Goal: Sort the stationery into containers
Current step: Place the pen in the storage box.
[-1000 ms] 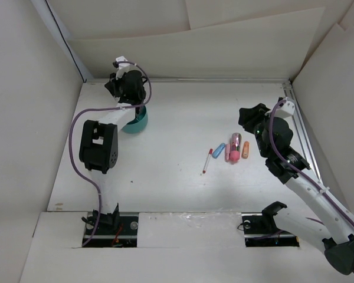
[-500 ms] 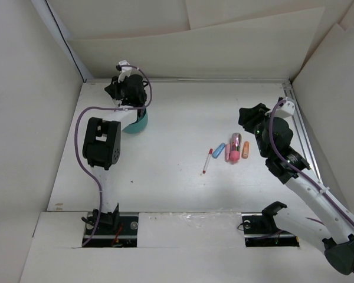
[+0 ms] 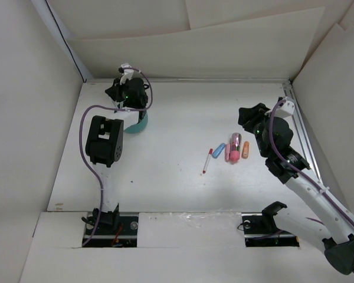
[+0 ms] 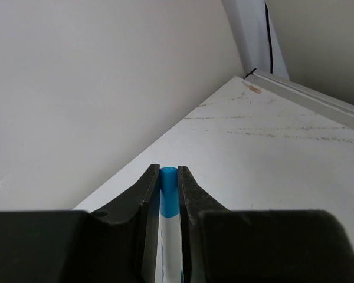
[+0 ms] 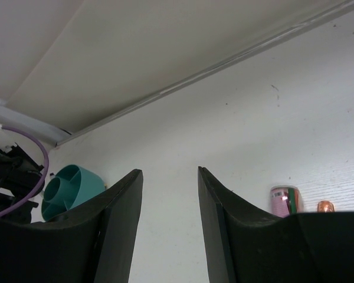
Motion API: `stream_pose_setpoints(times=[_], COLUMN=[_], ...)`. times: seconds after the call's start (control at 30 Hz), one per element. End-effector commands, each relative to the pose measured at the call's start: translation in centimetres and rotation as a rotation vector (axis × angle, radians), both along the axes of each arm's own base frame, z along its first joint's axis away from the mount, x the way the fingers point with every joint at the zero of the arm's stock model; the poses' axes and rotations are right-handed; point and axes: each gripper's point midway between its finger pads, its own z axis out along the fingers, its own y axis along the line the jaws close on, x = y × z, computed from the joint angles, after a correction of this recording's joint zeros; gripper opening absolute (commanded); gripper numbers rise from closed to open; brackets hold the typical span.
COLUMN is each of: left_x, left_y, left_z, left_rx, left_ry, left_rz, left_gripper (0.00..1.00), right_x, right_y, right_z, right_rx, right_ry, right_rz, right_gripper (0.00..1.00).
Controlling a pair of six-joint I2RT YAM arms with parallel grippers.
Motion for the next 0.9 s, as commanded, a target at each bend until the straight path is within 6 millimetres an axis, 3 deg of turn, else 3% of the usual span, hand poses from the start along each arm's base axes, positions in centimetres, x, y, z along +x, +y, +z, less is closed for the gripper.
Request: stream_pose_setpoints(times=[0.0, 0.33, 0.7, 0.87], left_x=[-0.3, -0.3, -1.0, -1.4], left_y=[0.3, 0.1, -1.4, -2.4], left_z=[1.3, 0.0, 1.7, 2.7], left_rx=[-0.008, -0.046, -0.066, -0.09], left_ry=[-0.061, -0.06, -0.096, -0.132], left_rz=[0.028, 0.027, -0.013, -0.041], left_gripper=[0.0, 0.08, 0.13, 0.22], right_x=[0.4, 0.4, 0.4, 0.2], right_y=[0.1, 0.1, 0.1, 0.0], right_z=[0.9, 0.9, 0.9, 1.2], right_rx=[0.01, 0.01, 0.01, 0.014], right_ry=[-0.04, -0.04, -0.04, -0.048], right_rz=[0.002, 0.002, 0.002, 0.002], right_gripper=[0.48, 0.48, 0.48, 0.48])
